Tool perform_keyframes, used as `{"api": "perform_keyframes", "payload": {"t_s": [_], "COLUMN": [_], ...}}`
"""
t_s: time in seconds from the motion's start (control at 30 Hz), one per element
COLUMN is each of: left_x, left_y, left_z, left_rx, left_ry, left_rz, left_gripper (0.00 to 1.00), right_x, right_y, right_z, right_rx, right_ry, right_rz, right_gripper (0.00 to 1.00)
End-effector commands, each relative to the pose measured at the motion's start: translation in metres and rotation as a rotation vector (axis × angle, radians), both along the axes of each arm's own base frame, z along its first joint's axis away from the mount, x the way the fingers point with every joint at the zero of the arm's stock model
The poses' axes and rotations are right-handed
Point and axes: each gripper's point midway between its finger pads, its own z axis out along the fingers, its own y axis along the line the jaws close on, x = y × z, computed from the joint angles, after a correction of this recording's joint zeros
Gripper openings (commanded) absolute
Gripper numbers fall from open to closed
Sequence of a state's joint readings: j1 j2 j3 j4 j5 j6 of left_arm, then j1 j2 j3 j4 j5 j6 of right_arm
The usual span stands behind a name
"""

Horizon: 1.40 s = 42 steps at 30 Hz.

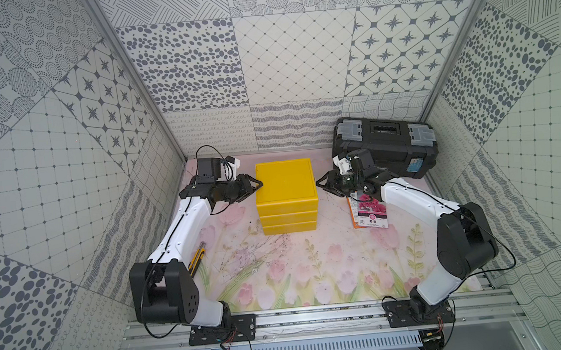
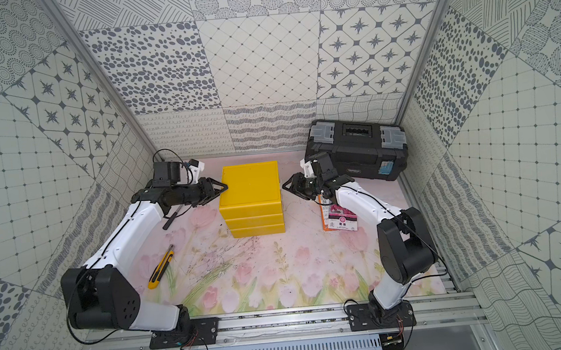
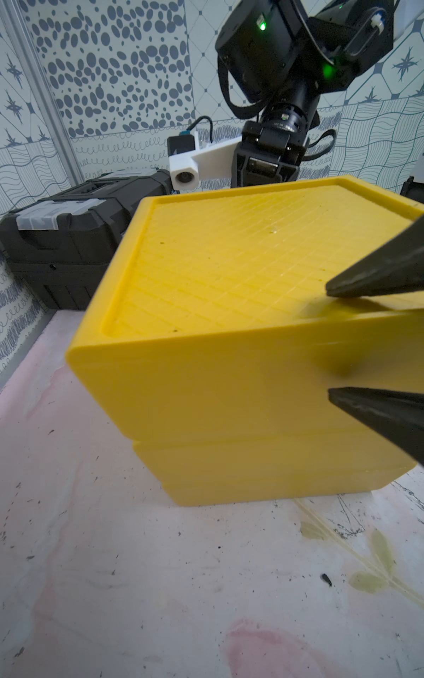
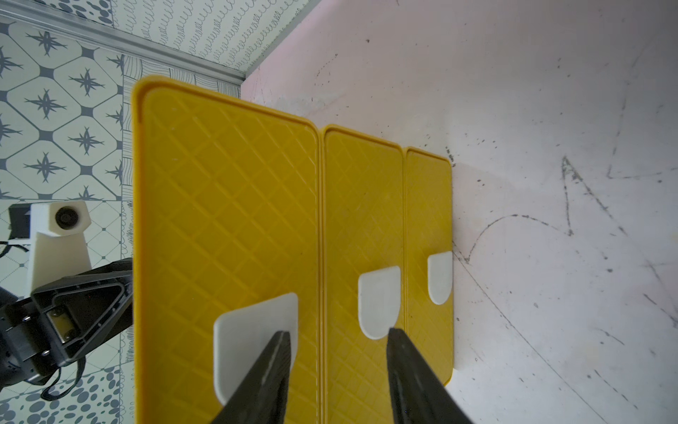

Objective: Take the seed bags out of the drawer
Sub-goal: Close the drawer in the storage box, then open the drawer in the storage box.

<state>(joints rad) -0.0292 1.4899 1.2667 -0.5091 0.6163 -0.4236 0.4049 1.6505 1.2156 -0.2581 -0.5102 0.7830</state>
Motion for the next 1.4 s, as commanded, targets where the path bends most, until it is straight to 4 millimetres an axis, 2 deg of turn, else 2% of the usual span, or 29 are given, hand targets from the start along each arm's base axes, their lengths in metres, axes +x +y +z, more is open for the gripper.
{"api": "perform_keyframes", "payload": {"t_s": [0.0,0.17,0.37,0.5,0.67,1.07,1.37], "left_x": [-0.022,-0.022,-0.022,-0.022,-0.022,-0.023,-0.023], "left_y": [0.018,0.019,0.019,0.019,0.019,0.019,0.018], "left_z": [-0.038,-0.039,-0.039,-0.039,-0.039,-0.038,-0.039], "left_rx": [0.100,0.104,0.105,0.105,0.106,0.105,0.103], "left_ry": [0.169,0.170,0.170,0.171,0.170,0.170,0.174], "left_rz": [0.060,0.062,0.063,0.062,0.063,0.062,0.060], "left_gripper": [0.43,0.43,0.42,0.43,0.43,0.43,0.43], "right_x": [0.001,0.001,0.003,-0.001,-0.008,-0.004,-0.001], "right_y": [0.020,0.008,-0.025,-0.039,-0.027,0.017,0.023], "right_z": [0.017,0.020,0.025,0.011,-0.004,-0.021,-0.030], "right_rx": [0.044,0.015,-0.020,-0.098,-0.099,-0.062,-0.073], "right_ry": [-0.061,-0.078,-0.103,-0.091,-0.070,-0.045,-0.033], "right_rz": [0.046,0.026,-0.046,-0.069,-0.022,0.054,0.054], "right_gripper": [0.49,0.49,0.50,0.48,0.41,0.37,0.37]}}
